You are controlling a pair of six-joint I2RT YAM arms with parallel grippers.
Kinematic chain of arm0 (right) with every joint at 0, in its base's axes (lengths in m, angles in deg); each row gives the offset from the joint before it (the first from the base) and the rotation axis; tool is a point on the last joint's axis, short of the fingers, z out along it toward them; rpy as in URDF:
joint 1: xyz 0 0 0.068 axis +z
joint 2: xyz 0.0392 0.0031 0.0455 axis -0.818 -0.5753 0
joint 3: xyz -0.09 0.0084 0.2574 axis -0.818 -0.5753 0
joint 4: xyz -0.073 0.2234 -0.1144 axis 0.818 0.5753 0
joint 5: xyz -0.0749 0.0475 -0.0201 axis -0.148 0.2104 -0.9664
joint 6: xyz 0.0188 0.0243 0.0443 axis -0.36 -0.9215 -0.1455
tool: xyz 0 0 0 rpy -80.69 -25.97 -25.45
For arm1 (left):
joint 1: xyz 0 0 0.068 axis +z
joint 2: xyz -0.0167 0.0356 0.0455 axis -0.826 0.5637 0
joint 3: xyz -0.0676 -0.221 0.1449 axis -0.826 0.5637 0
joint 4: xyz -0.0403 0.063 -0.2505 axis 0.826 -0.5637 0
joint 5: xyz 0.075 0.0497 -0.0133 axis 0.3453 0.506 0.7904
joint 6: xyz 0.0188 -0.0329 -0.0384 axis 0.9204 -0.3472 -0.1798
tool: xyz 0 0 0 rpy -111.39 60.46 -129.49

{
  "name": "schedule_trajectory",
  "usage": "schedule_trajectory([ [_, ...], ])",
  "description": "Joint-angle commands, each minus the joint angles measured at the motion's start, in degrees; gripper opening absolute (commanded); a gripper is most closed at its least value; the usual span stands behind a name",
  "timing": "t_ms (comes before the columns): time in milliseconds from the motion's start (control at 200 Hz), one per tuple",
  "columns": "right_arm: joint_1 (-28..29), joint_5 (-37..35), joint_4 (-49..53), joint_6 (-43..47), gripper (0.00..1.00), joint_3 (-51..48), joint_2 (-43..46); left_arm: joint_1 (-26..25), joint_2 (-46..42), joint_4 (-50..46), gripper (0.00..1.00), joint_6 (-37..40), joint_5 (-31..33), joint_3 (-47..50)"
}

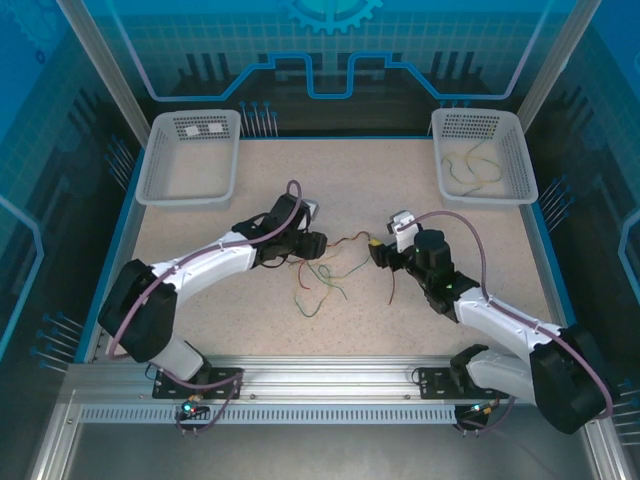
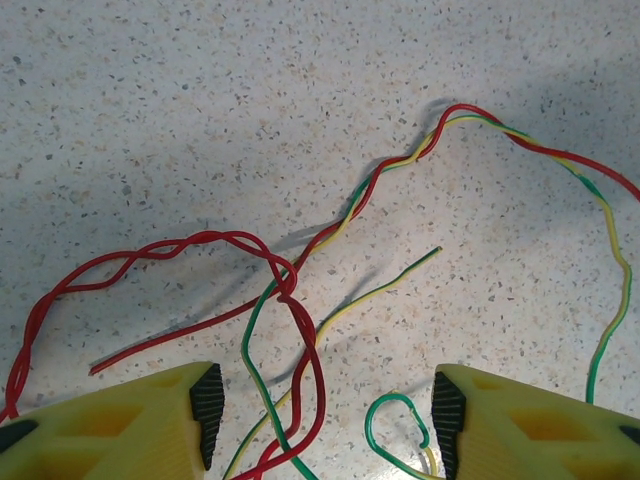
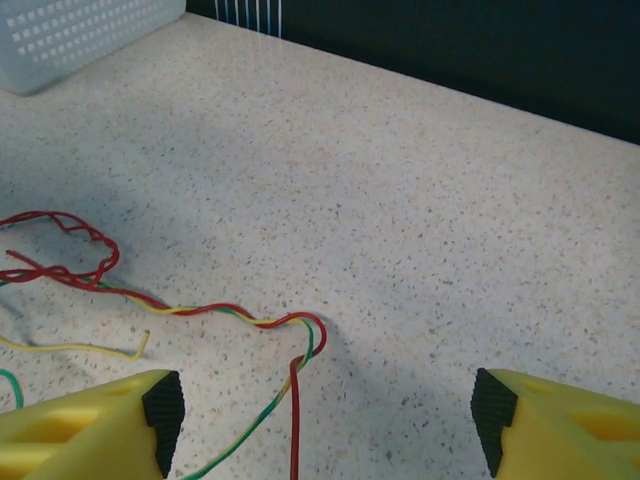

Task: Untangle the cables

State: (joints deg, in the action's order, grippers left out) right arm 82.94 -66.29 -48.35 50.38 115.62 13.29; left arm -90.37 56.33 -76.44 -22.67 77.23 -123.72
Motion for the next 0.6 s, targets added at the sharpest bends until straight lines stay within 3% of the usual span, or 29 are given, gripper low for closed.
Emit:
schedule_trajectory([
  [0, 1.0, -7.5, -5.4, 1.3, 0.80, -0.4, 0.0, -0.4, 2.8, -3.5, 0.59, 1.8, 0.6, -2.5],
  [415, -1.7, -14.0, -8.5, -2.0, 0.82, -3.8, 4.5, -0.7, 8.9, -2.8, 0.46, 1.8, 2.6, -4.3],
  [595, -2.8, -13.7, -8.3, -3.1, 0.82, -3.9, 4.7, -0.7, 9.8, -2.4, 0.31, 2.3, 3.3, -4.3],
])
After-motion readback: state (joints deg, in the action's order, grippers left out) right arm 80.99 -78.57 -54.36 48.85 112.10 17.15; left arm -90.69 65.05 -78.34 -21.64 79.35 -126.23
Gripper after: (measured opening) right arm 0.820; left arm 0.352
